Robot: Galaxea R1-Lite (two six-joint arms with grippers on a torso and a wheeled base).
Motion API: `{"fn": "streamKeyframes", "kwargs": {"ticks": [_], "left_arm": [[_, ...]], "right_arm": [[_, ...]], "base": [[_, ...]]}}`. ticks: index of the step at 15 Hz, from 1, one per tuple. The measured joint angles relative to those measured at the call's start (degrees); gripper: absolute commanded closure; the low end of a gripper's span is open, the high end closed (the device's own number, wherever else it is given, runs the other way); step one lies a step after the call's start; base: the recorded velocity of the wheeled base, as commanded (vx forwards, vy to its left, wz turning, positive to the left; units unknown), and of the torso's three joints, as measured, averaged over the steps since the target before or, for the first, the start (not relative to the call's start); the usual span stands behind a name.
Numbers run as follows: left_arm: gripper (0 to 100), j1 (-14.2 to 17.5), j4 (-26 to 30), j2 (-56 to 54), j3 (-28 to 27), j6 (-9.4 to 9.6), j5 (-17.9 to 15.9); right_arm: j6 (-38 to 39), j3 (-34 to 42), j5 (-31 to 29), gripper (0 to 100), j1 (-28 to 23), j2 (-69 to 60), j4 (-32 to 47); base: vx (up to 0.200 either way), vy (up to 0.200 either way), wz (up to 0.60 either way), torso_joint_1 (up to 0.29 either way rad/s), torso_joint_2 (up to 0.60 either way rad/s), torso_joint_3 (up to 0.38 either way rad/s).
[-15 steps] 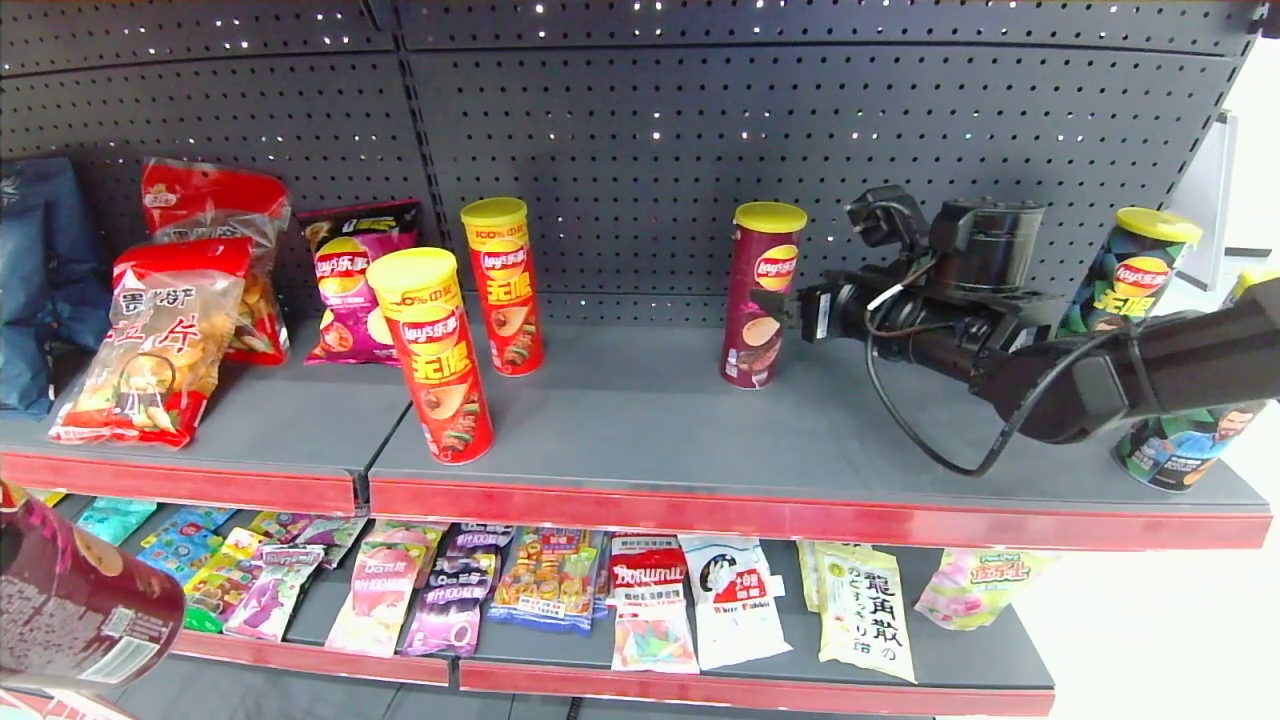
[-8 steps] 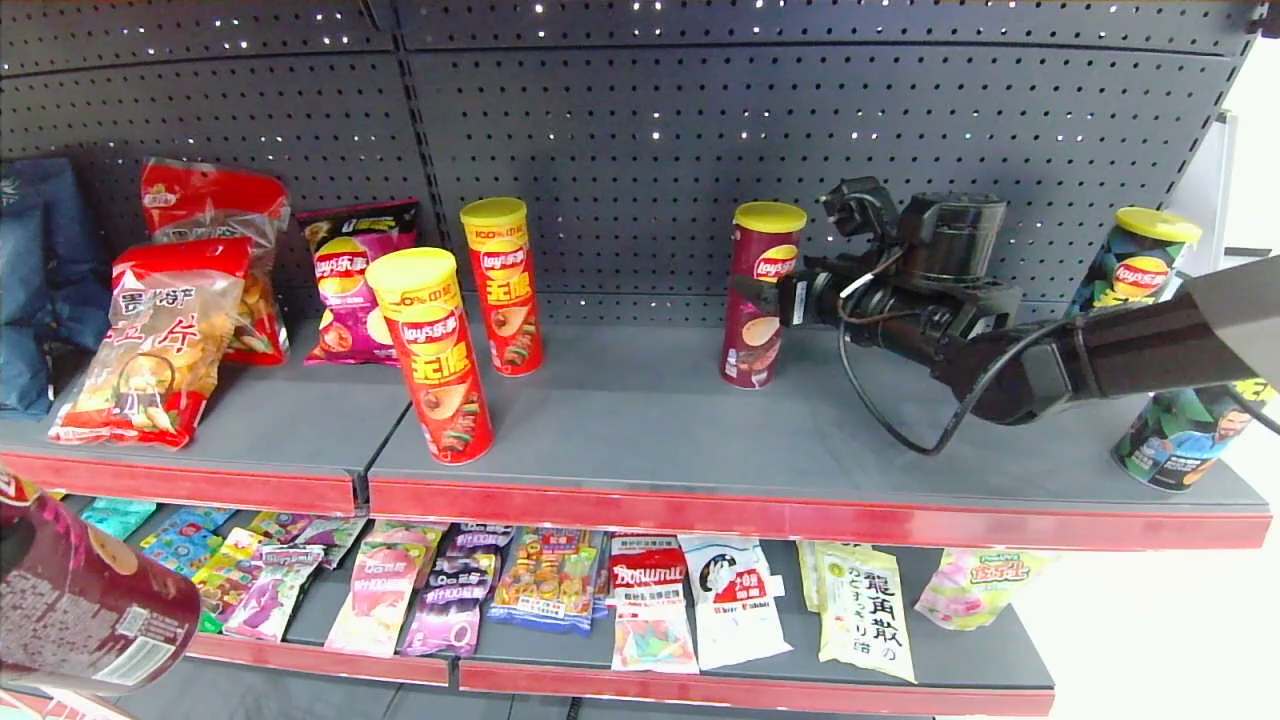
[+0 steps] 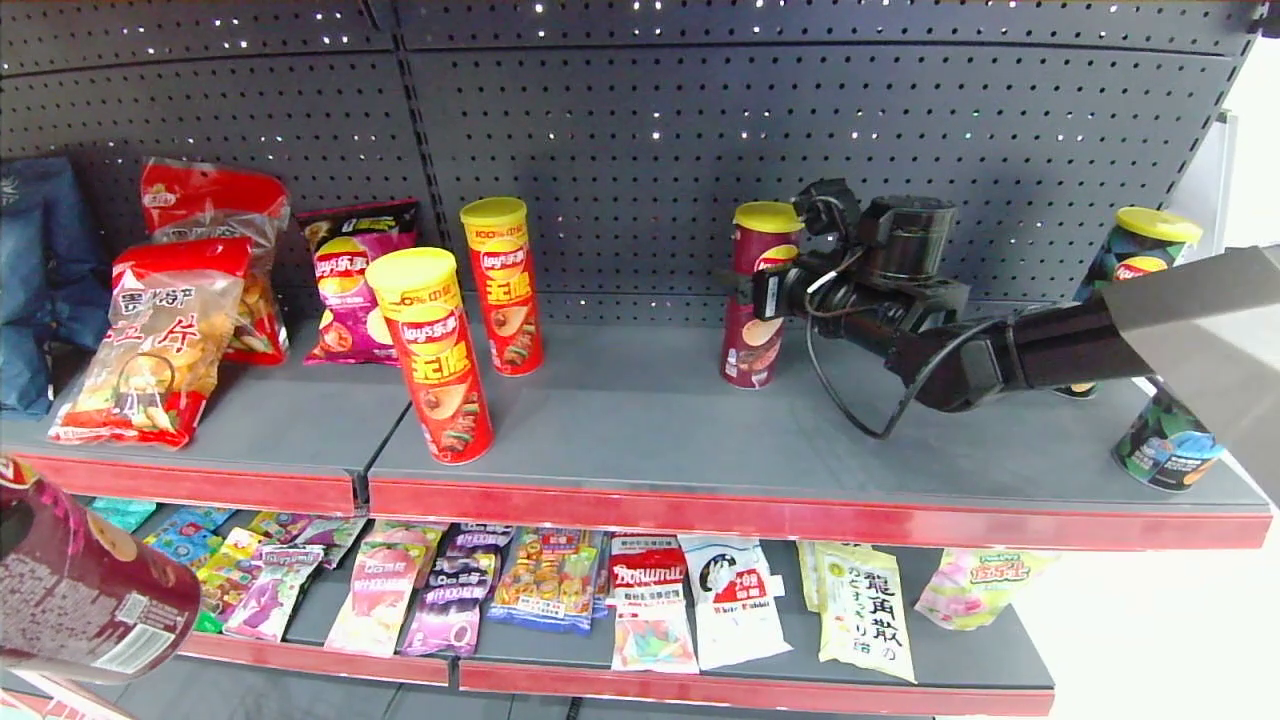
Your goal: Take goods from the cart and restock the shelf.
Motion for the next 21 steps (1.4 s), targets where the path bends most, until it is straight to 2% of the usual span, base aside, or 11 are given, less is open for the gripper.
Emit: {"fn": "streamKeyframes", "kwargs": {"ticks": [6, 9, 13, 17, 21], "left_arm": [[100, 0.0, -0.1, 0.7, 0.0, 0.0, 0.0], [100, 0.0, -0.1, 0.7, 0.0, 0.0, 0.0], [100, 0.0, -0.1, 0.9, -0.6, 0.0, 0.1], [100, 0.0, -0.1, 0.9, -0.9, 0.02, 0.2], [100, 0.0, -0.1, 0.9, -0.9, 0.0, 0.2]], "right_arm": [[-0.1, 0.6, -2.9, 100, 0.9, 0.0, 0.4], [0.0, 5.4, -8.4, 100, 3.3, -4.5, 3.2], [0.1, 12.2, -16.4, 100, 6.1, -11.5, 3.3], [2.2, 20.3, -20.2, 100, 7.1, -17.4, 2.7], [5.1, 25.3, -24.9, 100, 9.9, -20.6, 1.7]], "base": [[0.0, 0.0, 0.0, 0.0, 0.0, 0.0], [0.0, 0.0, 0.0, 0.0, 0.0, 0.0], [0.0, 0.0, 0.0, 0.0, 0.0, 0.0], [0.0, 0.0, 0.0, 0.0, 0.0, 0.0], [0.0, 0.0, 0.0, 0.0, 0.0, 0.0]]}}
